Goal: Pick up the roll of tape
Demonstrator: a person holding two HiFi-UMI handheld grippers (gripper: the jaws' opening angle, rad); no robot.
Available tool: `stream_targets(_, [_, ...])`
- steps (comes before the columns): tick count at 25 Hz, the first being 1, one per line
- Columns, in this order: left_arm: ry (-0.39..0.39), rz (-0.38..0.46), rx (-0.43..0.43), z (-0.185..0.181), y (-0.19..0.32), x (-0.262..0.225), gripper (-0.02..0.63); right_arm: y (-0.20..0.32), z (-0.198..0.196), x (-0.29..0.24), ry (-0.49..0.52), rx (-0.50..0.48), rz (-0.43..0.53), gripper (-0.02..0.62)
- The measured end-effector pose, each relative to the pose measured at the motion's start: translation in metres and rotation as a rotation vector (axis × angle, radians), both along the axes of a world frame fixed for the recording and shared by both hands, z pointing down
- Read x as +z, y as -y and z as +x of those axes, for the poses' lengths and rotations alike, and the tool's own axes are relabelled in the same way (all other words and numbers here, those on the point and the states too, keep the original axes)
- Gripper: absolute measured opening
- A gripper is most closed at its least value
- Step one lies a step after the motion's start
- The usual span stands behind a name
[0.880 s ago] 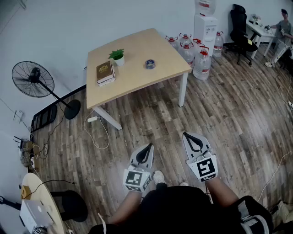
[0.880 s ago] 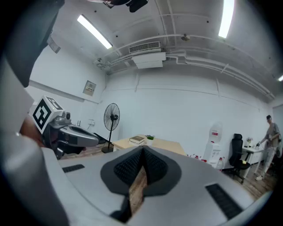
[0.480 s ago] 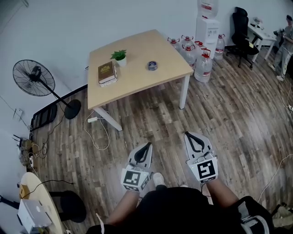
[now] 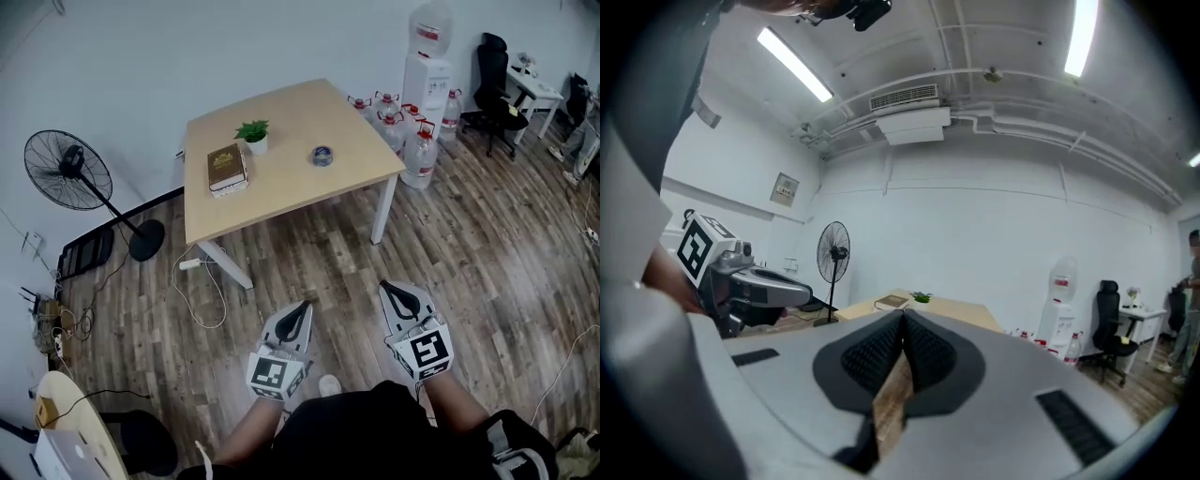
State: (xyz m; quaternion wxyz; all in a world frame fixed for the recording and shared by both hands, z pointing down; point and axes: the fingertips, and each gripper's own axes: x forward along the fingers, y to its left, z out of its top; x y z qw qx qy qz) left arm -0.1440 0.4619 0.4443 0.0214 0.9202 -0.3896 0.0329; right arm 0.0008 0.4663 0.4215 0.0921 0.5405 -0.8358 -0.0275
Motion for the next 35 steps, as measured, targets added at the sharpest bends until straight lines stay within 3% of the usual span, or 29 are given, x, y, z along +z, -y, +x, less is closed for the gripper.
stream_targets(5, [-0.033,0.0,0.022,-0.009,0.023,-0.003,0.003,0.022,-0.006,-0.001,0.018,0.021,-0.015,-0.005])
stream_targets(13, [-0.045,-0.014,0.035,0.007,0.076,0.003,0.003,0.076,0.022,0.004,0.032,0.073,-0.027,-0.005])
stream_targets(35, [-0.013,-0.054,-0.064,0.084,0.271,0.008,0.003,0.286,0.117,0.0,0.072,-0.002,-0.036,-0.005])
